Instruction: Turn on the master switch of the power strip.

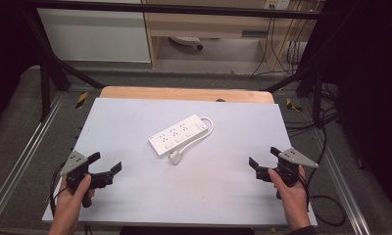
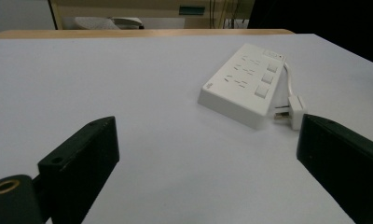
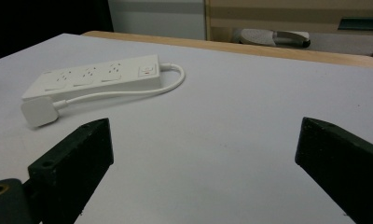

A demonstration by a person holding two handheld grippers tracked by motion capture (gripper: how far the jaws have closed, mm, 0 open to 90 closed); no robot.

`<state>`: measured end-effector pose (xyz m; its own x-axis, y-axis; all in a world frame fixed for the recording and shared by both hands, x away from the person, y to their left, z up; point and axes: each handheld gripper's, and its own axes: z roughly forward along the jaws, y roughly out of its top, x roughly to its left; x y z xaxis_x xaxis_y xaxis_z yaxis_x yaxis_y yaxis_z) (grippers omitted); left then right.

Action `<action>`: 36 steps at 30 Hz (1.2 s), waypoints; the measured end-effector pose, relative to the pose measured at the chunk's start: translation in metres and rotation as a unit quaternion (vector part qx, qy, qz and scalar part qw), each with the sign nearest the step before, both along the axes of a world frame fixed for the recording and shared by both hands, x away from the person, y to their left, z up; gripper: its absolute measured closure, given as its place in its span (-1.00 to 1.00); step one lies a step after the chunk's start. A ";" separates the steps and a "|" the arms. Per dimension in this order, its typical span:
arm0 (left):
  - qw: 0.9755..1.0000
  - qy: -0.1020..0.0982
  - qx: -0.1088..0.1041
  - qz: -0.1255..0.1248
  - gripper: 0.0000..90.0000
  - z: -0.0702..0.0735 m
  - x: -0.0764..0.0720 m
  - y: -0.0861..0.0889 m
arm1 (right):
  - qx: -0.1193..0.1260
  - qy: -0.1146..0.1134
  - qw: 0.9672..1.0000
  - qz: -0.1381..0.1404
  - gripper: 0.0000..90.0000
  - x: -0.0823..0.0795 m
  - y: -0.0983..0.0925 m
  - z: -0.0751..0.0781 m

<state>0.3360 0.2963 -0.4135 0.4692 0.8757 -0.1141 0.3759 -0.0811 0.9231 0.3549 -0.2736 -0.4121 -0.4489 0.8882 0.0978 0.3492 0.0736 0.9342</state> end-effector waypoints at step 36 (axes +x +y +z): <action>1.000 0.011 -0.005 0.003 -0.87 -0.009 0.014 -0.003 | -0.019 0.004 0.999 0.034 -0.87 0.051 0.047 0.037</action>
<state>0.3498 0.2932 -0.4220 0.4617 0.8771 -0.1323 0.3963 -0.0705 0.9154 0.4062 -0.2261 -0.3755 -0.5069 0.8593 0.0686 0.3489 0.1317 0.9279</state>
